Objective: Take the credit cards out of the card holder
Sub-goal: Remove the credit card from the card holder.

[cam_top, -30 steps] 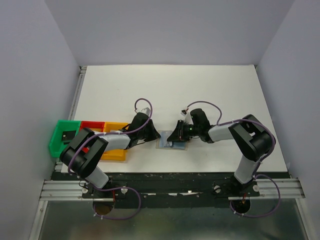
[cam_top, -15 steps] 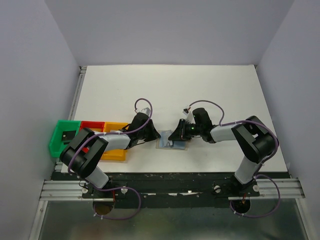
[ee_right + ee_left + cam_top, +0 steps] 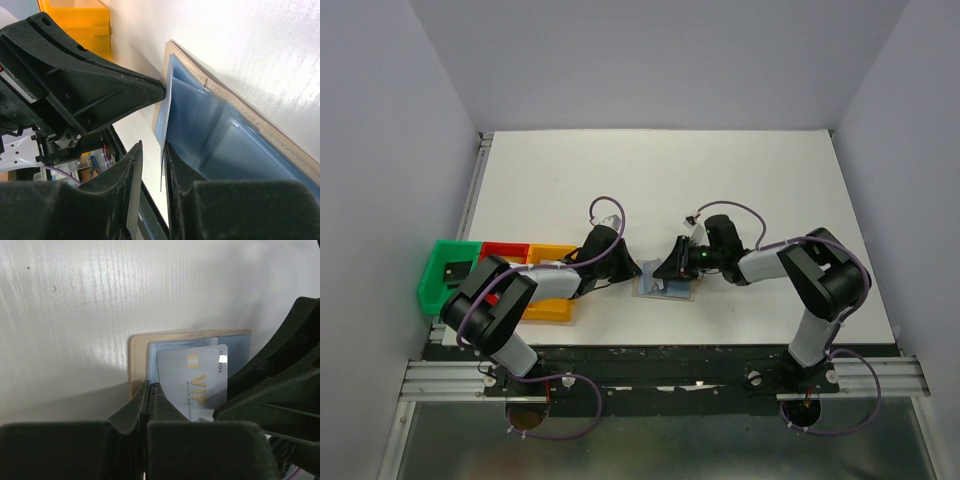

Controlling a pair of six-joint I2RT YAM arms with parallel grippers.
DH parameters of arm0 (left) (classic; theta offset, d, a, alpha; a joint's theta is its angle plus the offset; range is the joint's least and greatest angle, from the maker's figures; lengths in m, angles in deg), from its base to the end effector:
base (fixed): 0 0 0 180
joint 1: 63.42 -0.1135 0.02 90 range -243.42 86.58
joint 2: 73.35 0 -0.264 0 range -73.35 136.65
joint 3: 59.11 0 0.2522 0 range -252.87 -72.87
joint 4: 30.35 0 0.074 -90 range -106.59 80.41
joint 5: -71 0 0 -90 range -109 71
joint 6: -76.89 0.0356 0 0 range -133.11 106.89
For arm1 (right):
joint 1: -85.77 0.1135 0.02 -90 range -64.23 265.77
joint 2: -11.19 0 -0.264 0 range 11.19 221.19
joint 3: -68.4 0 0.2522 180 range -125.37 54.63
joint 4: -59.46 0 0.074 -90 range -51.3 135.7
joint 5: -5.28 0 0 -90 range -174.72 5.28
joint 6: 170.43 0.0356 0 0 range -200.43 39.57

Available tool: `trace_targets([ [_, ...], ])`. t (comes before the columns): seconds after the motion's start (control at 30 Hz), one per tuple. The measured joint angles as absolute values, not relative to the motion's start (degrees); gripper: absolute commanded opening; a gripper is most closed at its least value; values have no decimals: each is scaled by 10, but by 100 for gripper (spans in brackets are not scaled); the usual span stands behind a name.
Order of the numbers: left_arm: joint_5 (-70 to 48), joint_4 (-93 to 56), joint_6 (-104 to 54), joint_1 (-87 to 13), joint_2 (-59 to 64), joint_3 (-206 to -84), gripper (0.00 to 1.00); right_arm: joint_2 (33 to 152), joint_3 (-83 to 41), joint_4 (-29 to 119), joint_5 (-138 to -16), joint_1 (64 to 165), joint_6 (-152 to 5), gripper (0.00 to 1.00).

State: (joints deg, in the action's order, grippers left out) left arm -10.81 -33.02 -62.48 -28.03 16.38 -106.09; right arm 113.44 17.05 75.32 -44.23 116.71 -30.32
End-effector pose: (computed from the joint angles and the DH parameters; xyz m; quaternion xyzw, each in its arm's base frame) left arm 0.2315 -0.1707 0.1360 -0.0801 0.9012 -0.3315 0.2673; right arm 0.2607 0.1832 0.1177 -0.0188 0.8473 0.5147 0.1296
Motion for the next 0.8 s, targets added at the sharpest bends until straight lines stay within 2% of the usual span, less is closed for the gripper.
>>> trace_targets([
  [0.8,-103,-365,-625,-277,172,-1053,0,1195,127,755,-424,1173,-277,32],
])
